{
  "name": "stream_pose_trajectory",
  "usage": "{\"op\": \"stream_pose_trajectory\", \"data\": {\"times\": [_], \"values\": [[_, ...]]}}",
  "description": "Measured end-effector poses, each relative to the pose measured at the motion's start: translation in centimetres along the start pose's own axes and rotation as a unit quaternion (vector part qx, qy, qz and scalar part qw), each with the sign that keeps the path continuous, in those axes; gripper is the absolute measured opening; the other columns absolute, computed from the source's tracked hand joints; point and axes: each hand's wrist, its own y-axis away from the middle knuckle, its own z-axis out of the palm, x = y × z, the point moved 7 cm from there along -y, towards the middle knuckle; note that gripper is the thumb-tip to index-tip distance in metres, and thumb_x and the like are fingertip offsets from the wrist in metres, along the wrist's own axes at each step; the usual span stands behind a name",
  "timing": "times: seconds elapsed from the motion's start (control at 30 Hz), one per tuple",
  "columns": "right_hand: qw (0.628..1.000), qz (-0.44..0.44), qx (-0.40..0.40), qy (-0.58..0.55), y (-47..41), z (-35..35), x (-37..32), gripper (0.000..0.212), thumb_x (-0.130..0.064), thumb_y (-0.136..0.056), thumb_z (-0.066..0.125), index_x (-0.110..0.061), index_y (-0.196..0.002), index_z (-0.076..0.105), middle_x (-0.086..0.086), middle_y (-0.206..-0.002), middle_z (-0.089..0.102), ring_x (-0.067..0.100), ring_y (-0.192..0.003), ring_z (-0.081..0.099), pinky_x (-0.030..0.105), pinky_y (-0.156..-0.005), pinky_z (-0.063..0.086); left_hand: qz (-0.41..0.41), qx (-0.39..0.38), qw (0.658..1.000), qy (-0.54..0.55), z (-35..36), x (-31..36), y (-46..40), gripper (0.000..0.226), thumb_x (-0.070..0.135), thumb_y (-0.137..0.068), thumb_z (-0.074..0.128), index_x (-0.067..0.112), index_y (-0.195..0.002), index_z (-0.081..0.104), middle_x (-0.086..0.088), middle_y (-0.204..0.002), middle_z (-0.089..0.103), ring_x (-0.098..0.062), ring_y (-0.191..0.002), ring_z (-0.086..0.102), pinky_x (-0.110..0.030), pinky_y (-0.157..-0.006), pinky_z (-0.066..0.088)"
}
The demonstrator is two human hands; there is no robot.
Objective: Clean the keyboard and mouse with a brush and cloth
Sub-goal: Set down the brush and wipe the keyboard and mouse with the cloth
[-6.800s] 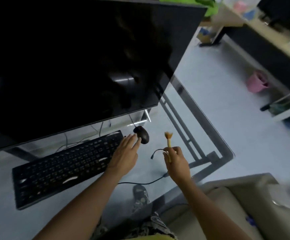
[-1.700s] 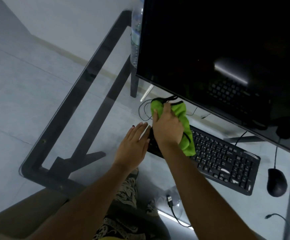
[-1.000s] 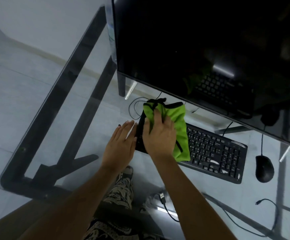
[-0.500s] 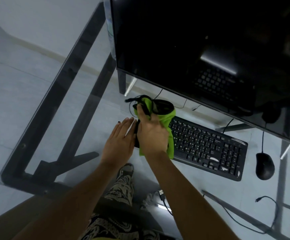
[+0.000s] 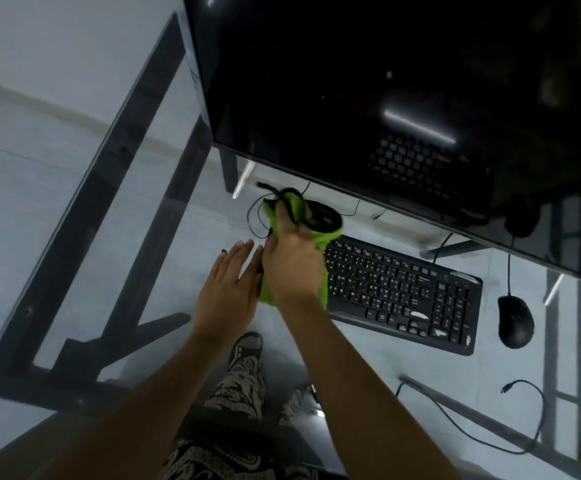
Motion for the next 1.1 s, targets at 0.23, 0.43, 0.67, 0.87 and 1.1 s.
{"op": "stream_pose_trajectory", "data": {"times": [0.23,0.43,0.67,0.87,1.1], "values": [[0.992,-0.059,0.11,0.031,0.1,-2.0,2.5,0.046,-0.025,-0.088,0.059,-0.031,-0.133,0.054,0.013,-0.106,0.066,0.03,-0.089,0.065,0.046,-0.078,0.053,-0.003,-0.021,1.0,0.008,-0.2,-0.1,0.0,0.057,0.036,-0.103,0.015,0.003,-0.137,0.047,-0.016,-0.142,0.046,-0.03,-0.136,0.038,-0.042,-0.114,0.027],[0.997,-0.068,-0.01,0.033,-0.4,0.5,2.4,0.049,-0.038,-0.094,0.048,-0.039,-0.141,0.038,0.014,-0.159,0.014,0.049,-0.142,0.007,0.072,-0.107,0.017,0.083,-0.055,0.995,-0.026,0.3,-0.9,0.6,0.06,0.045,-0.102,0.017,0.006,-0.141,0.041,-0.014,-0.151,0.034,-0.026,-0.142,0.026,-0.041,-0.115,0.023],[0.976,-0.178,0.05,0.115,4.8,0.1,1.9,0.049,-0.021,-0.08,0.06,-0.031,-0.128,0.058,0.009,-0.141,0.051,0.045,-0.112,0.048,0.053,-0.08,0.051,0.077,-0.053,0.996,-0.013,0.6,-1.1,0.8,0.056,0.044,-0.102,0.022,0.012,-0.145,0.038,-0.011,-0.154,0.03,-0.023,-0.144,0.023,-0.038,-0.118,0.019],[0.974,-0.187,0.024,0.122,3.4,-0.1,2.9,0.047,-0.021,-0.072,0.075,-0.032,-0.117,0.065,0.008,-0.136,0.053,0.04,-0.11,0.048,0.049,-0.079,0.049,0.085,-0.047,0.995,-0.021,0.6,-1.2,0.8,0.052,0.04,-0.102,0.028,0.011,-0.143,0.041,-0.011,-0.154,0.03,-0.023,-0.144,0.023,-0.036,-0.119,0.016],[0.955,-0.281,-0.007,0.093,7.2,0.4,4.2,0.04,-0.025,-0.08,0.045,-0.034,-0.113,0.065,0.005,-0.136,0.054,0.034,-0.11,0.045,0.047,-0.082,0.05,0.08,-0.053,0.995,0.0,0.5,-1.5,0.8,0.053,0.037,-0.102,0.022,0.01,-0.146,0.035,-0.011,-0.153,0.032,-0.023,-0.144,0.023,-0.042,-0.116,0.027]]}}
